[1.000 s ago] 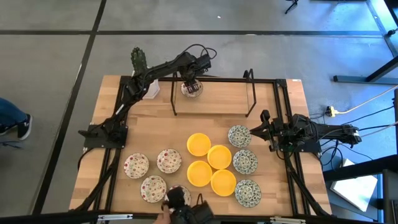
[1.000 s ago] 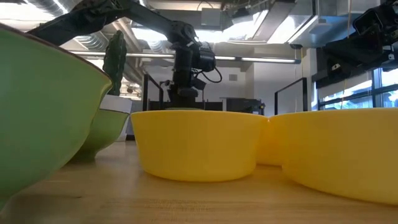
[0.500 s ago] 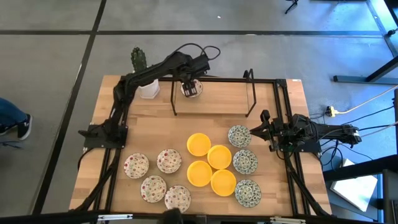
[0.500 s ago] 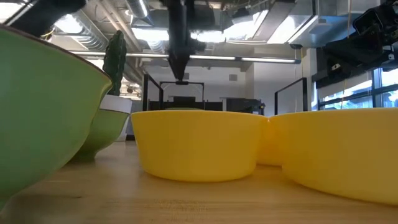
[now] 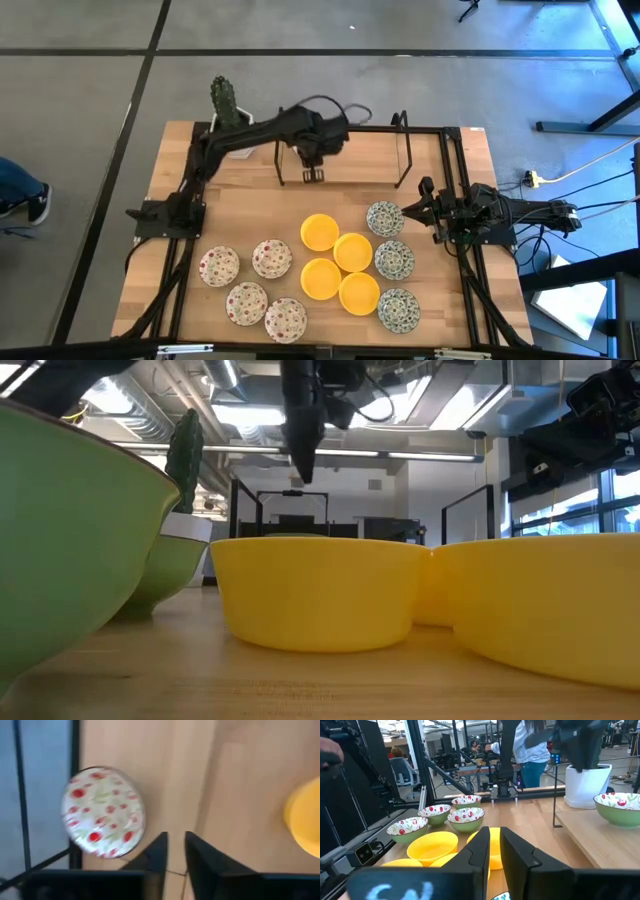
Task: Pick & Place Mini bowls
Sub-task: Put the top blue bowl on the shelf
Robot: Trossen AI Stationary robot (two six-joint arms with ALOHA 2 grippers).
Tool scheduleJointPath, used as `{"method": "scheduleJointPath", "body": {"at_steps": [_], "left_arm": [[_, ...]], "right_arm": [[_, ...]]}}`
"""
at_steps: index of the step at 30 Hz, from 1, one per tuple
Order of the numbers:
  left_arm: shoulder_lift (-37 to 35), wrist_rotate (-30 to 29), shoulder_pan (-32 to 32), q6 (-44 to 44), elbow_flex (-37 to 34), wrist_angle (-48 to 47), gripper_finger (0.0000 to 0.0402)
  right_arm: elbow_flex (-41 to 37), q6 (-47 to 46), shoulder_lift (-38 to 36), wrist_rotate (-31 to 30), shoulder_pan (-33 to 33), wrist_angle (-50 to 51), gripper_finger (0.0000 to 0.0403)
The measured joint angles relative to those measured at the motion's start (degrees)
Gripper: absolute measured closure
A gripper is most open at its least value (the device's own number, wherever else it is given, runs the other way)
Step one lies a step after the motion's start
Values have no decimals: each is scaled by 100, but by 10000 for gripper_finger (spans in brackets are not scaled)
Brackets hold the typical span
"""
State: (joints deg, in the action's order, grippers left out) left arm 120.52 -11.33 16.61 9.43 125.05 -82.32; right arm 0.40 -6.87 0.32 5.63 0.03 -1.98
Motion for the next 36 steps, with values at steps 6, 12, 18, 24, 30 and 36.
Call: {"method": "scheduleJointPath", "body": {"at_steps": [6, 12, 18, 24, 30, 36], "left_arm": [[587, 81, -98, 287, -2, -42, 399], [1026, 84, 111, 320, -2, -83, 400], [1166, 77, 293, 326, -2, -81, 399], [1164, 52, 430, 284, -2, -18, 399], [1164, 32, 545, 229, -2, -15, 399], [1164, 36, 611, 182, -2, -15, 399]], "right_arm": [[0, 118, 0, 0, 0, 2, 357], [-1, 111, -1, 0, 0, 2, 357], [0, 111, 0, 0, 0, 2, 357], [0, 111, -2, 0, 0, 2, 357], [-1, 109, 0, 0, 0, 2, 357], [0, 109, 0, 0, 0, 2, 357]]}}
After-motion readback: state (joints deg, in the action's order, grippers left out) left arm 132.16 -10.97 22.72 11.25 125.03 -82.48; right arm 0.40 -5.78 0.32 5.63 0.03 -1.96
